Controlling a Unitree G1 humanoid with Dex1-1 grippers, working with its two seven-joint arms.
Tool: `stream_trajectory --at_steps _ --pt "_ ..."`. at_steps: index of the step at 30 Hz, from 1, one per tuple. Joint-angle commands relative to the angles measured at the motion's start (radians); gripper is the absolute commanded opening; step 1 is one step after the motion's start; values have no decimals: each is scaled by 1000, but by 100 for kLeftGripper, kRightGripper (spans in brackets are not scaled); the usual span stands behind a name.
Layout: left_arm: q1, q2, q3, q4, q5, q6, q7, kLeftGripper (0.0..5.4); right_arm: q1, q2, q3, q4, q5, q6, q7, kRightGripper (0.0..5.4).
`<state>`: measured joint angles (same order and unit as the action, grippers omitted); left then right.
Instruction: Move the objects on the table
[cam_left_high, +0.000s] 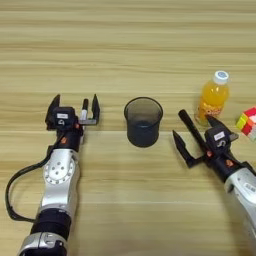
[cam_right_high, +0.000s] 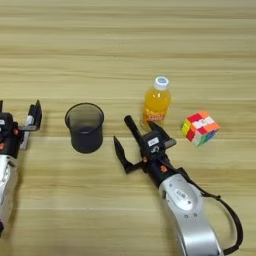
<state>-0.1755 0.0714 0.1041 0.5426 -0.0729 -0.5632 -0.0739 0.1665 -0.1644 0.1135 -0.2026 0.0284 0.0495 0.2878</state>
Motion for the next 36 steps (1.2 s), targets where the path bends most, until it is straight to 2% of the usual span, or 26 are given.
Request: stream_trajectory --at_steps 1,16,27,35,36 --pt "-6 3 0 9 8 9 0 540 -5 5 -18 -7 18 47 -14 539" --pt "-2 -4 -4 4 10 10 4 540 -11 -6 -25 47 14 80 -13 539" --pt "2 -4 -5 0 12 10 6 540 -18 9 -19 121 17 100 -16 422" --pt "5 -5 -5 -4 11 10 6 540 -19 14 -23 144 38 148 -11 338" --pt "5 -6 -5 -4 11 10 7 540 -20 14 -21 145 41 151 -9 312"
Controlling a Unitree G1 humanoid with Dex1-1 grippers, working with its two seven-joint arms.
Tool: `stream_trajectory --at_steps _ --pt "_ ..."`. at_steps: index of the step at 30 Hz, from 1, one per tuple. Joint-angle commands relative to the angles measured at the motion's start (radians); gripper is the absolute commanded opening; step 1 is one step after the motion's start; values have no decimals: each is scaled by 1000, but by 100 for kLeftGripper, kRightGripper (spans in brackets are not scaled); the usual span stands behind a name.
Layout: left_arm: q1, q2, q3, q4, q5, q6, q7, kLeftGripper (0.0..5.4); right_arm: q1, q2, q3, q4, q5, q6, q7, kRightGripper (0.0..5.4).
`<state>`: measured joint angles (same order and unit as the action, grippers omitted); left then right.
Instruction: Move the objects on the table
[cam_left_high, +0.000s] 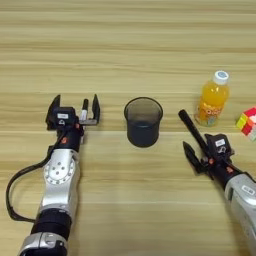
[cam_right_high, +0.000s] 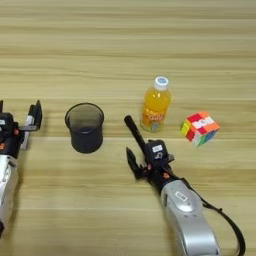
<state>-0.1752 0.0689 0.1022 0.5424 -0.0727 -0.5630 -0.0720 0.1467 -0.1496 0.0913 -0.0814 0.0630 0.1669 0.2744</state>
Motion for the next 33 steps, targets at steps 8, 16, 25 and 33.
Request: stream_trajectory --at_steps 8,16,25,33 --pt "6 -3 -4 -6 12 10 6 540 -13 35 10 58 51 57 21 235" --pt "9 -2 -4 -10 12 9 6 540 -22 69 23 78 70 58 17 143" --pt "12 -2 -4 -15 11 8 4 540 -68 115 19 149 75 26 -9 93" --pt "11 2 0 -14 8 8 2 540 -124 163 31 222 70 -2 -28 93"
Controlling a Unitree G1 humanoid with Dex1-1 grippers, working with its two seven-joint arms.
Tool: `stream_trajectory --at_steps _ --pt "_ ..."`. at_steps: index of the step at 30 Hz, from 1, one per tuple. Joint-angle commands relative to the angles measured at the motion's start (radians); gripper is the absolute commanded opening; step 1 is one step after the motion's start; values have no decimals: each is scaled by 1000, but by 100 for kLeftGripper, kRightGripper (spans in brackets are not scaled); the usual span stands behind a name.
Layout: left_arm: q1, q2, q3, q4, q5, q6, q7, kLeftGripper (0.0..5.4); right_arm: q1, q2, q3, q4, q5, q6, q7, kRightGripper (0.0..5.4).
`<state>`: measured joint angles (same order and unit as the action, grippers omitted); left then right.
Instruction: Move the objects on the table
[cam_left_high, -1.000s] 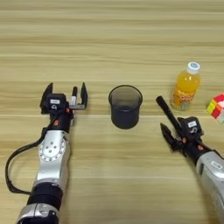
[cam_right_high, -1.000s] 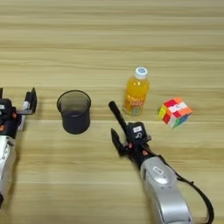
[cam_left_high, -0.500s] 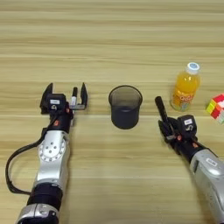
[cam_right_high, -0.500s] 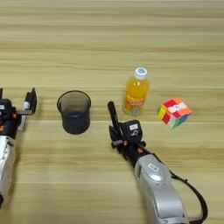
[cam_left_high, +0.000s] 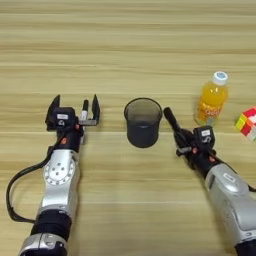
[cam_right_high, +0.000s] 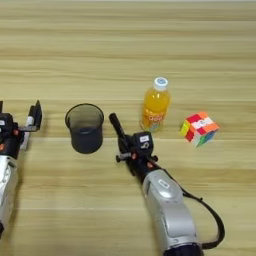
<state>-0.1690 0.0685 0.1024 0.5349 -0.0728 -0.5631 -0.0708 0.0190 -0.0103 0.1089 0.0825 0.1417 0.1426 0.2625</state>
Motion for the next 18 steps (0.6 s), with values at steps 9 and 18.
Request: stream_trajectory --at_steps 9,18 --pt "0 7 4 1 4 8 -6 540 -61 94 31 168 -14 -21 -44 93" --pt "0 6 6 3 4 9 -7 540 -60 75 32 173 -30 -93 -64 205"
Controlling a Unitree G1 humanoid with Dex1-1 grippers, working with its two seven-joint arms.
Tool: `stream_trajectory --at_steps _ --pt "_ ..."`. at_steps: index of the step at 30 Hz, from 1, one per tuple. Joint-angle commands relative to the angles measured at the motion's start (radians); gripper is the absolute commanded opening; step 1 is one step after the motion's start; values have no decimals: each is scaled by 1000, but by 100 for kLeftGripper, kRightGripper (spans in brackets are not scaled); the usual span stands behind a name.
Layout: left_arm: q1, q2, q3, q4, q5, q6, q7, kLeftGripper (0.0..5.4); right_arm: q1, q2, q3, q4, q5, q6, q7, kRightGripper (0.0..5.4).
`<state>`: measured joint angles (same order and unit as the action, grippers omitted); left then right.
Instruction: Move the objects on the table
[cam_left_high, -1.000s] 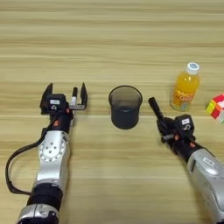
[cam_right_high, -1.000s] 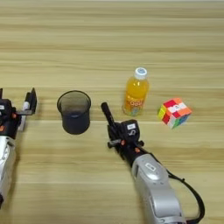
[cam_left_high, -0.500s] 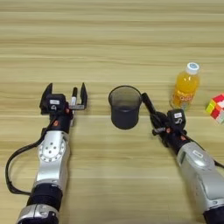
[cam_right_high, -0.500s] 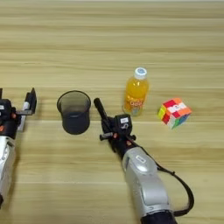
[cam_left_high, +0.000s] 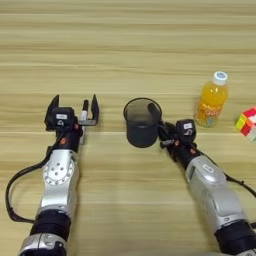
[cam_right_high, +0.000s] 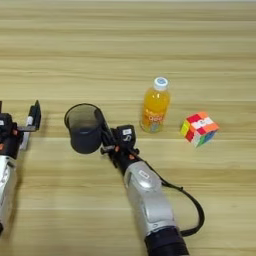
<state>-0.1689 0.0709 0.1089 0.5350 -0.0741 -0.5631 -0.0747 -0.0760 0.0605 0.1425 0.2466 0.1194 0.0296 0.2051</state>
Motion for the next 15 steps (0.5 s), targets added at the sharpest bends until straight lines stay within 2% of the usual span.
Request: stream_trajectory --at_steps 1,15 --pt "0 3 -1 3 6 9 -3 540 38 3 0 2 -10 20 -7 215" --pt "-1 -2 -3 4 9 7 0 540 126 -33 30 -187 -29 65 4 352"
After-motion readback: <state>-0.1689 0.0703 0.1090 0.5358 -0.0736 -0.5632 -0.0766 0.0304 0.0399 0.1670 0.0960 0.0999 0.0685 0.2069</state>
